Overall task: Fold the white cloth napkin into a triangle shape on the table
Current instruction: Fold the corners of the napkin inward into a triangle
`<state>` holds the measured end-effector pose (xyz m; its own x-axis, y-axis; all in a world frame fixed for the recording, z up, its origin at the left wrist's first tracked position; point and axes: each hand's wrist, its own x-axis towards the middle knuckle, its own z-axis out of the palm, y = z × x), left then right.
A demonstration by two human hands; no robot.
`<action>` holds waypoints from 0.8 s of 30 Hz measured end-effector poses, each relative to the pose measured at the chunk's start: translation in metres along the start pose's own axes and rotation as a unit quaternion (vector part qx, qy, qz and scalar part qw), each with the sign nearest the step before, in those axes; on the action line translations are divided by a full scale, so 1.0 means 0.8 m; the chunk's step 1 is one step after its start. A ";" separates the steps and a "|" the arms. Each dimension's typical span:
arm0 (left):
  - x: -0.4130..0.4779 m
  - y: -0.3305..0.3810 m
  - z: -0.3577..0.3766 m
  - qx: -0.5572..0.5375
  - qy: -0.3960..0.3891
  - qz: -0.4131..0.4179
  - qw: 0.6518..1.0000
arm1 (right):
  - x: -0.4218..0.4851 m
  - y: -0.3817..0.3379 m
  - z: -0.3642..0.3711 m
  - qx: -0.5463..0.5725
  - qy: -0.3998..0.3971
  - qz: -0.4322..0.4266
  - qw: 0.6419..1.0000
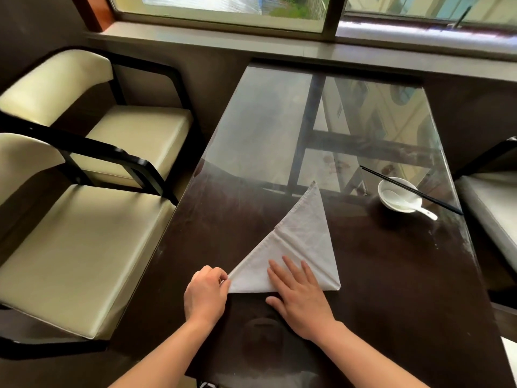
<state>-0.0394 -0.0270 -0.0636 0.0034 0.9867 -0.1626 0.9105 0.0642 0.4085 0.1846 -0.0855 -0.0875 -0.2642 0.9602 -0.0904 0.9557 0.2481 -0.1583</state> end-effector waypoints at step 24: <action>-0.001 -0.002 0.003 -0.002 0.002 -0.003 1.000 | -0.109 0.014 0.005 -0.006 -0.033 0.132 0.991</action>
<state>-0.0395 -0.0286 -0.0665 -0.0033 0.9869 -0.1614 0.9090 0.0702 0.4107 0.2178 -0.1667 -0.0851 -0.0115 0.9814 -0.1917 0.9940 -0.0096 -0.1085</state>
